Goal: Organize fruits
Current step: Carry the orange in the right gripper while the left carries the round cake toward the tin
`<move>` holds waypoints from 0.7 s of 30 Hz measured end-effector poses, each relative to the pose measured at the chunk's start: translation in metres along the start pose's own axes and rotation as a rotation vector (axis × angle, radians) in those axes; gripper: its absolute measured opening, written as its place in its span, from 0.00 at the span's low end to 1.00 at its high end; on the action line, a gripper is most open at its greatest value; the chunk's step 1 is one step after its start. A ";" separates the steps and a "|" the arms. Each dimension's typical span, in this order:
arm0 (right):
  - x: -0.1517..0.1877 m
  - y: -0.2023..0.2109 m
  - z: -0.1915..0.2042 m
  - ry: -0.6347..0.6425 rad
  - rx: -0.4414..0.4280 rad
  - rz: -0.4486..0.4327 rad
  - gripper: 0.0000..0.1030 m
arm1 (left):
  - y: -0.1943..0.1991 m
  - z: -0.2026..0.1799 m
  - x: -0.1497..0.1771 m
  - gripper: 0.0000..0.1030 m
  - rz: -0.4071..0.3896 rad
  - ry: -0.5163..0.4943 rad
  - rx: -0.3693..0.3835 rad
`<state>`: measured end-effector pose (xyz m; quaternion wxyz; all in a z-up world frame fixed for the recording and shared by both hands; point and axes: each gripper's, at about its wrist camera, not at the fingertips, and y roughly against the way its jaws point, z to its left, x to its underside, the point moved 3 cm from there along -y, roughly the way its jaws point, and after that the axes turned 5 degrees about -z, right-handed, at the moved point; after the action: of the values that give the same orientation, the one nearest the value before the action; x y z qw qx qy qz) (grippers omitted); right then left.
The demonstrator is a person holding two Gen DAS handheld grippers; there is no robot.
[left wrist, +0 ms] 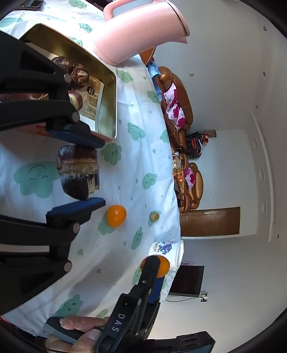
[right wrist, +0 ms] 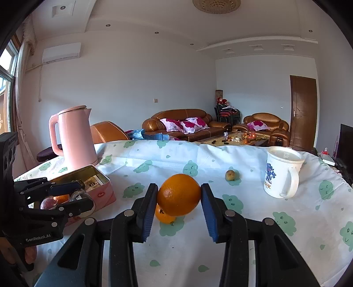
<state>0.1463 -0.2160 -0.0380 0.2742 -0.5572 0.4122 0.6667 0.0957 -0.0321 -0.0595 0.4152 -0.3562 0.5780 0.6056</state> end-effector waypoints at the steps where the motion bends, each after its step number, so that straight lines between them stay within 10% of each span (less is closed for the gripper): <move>1: 0.000 0.001 0.001 0.003 0.000 -0.005 0.41 | 0.001 0.000 0.000 0.46 -0.006 0.001 -0.001; 21: -0.004 0.005 0.029 0.036 -0.052 -0.024 0.41 | 0.022 0.015 -0.002 0.46 -0.086 0.051 0.005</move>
<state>0.1275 -0.1932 -0.0315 0.2600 -0.5808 0.3930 0.6638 0.0772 -0.0170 -0.0472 0.4267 -0.3950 0.5743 0.5763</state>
